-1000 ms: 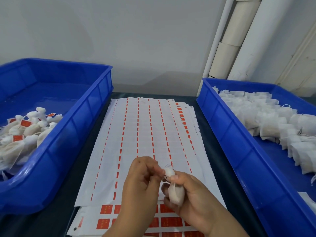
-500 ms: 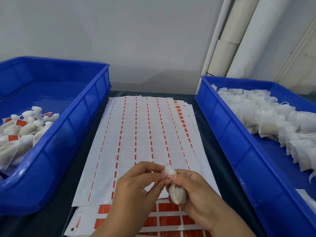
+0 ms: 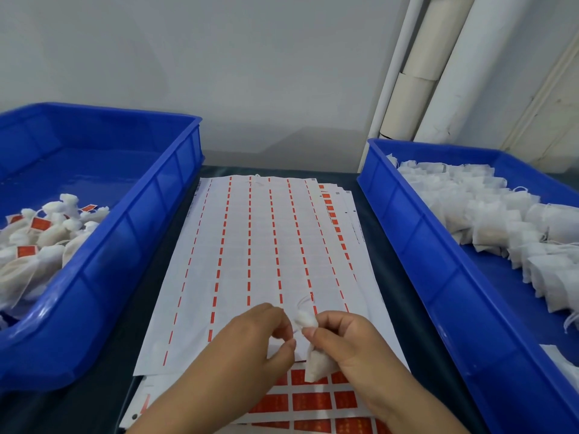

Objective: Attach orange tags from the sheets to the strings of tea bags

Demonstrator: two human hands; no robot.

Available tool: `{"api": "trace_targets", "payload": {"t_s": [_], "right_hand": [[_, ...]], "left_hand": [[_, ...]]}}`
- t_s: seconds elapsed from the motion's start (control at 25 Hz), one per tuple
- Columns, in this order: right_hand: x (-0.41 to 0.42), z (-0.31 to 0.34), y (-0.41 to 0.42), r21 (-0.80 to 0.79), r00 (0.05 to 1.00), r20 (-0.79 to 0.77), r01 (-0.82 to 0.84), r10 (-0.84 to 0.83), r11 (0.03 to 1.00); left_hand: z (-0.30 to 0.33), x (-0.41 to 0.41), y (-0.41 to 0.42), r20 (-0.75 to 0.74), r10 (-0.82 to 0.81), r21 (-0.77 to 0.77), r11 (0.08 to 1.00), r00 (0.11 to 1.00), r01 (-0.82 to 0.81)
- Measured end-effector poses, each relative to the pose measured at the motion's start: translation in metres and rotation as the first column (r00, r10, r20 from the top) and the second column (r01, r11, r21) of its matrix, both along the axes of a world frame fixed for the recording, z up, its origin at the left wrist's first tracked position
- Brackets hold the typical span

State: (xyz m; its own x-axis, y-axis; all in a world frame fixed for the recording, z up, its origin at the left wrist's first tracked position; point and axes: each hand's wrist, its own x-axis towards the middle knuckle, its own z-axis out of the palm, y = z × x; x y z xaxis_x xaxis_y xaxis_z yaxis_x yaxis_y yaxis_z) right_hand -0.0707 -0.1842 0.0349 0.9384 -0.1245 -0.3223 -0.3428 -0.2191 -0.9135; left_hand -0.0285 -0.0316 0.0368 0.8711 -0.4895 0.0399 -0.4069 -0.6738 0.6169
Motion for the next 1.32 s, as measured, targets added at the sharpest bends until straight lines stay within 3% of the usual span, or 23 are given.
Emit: {"api": "trace_targets", "payload": {"t_s": [0.16,0.36,0.6,0.84,0.96,1.08,1.2,1.32], "right_hand": [[0.0,-0.005,-0.001,-0.02,0.999,0.007,0.032,-0.032,0.999],[-0.001,-0.007,-0.003,-0.046,0.999,0.022,0.045,-0.044,0.998],[-0.006,-0.01,-0.012,0.098,0.995,-0.003,0.098,-0.099,0.99],[-0.009,-0.002,-0.029,0.085,0.999,0.026,-0.028,0.026,0.996],[-0.007,0.004,-0.037,0.19,0.989,0.036,-0.147,0.143,0.971],[-0.006,0.002,-0.039,0.267,0.986,0.094,-0.155,0.135,0.951],[-0.006,-0.002,-0.035,0.421,0.988,0.15,-0.1,0.039,0.901],[-0.005,-0.007,-0.027,0.327,0.988,0.151,-0.076,0.027,0.942]], "left_hand": [[0.004,0.003,-0.003,0.125,0.058,0.078,0.995,0.99,-0.068],[-0.002,0.004,-0.004,0.3,-0.005,0.216,0.974,0.954,-0.062],[-0.001,0.016,-0.001,0.38,0.009,0.183,0.98,0.925,-0.084],[0.014,0.027,-0.01,0.484,0.009,0.15,0.984,0.875,-0.094],[0.022,0.017,-0.026,0.541,-0.084,0.086,0.995,0.837,0.045],[0.025,0.013,-0.033,0.594,-0.179,0.11,0.984,0.785,0.141],[0.029,0.022,-0.019,0.498,-0.137,0.122,0.989,0.856,0.088],[0.018,0.032,0.018,0.261,-0.012,0.102,0.995,0.965,-0.015]]}}
